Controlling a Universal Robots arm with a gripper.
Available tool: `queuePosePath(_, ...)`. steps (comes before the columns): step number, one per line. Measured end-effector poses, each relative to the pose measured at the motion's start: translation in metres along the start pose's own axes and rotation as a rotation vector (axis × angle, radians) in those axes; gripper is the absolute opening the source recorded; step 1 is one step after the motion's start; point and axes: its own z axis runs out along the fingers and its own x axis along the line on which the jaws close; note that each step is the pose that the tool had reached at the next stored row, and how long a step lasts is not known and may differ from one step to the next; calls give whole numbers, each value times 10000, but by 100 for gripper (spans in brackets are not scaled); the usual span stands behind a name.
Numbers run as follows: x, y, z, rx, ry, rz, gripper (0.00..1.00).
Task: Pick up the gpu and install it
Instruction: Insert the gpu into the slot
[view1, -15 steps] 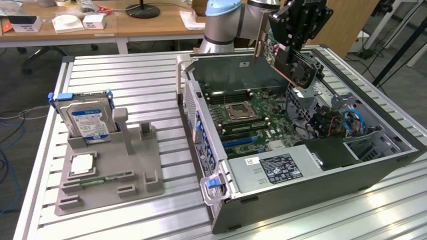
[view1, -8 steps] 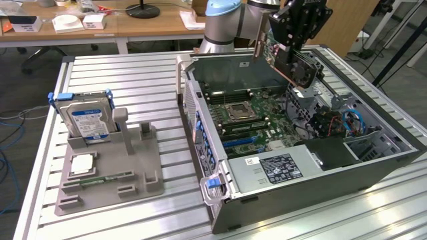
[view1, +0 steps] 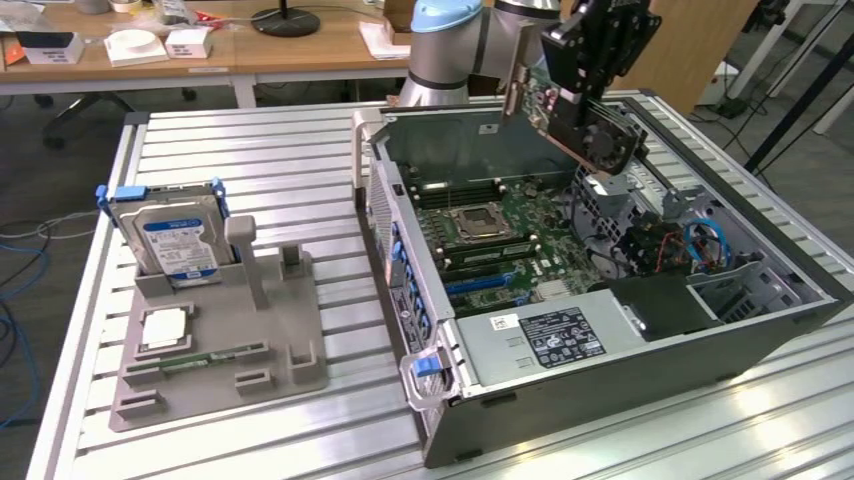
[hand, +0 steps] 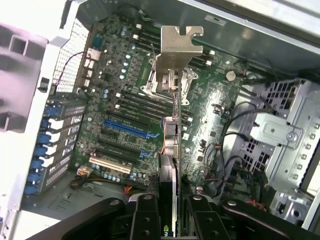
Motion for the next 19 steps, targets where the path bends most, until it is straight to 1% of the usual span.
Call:
queuePosePath(13,0,0,0,-52,-83,-1661,26)
queuePosePath(19,0,0,2,-66,-106,-2101,26)
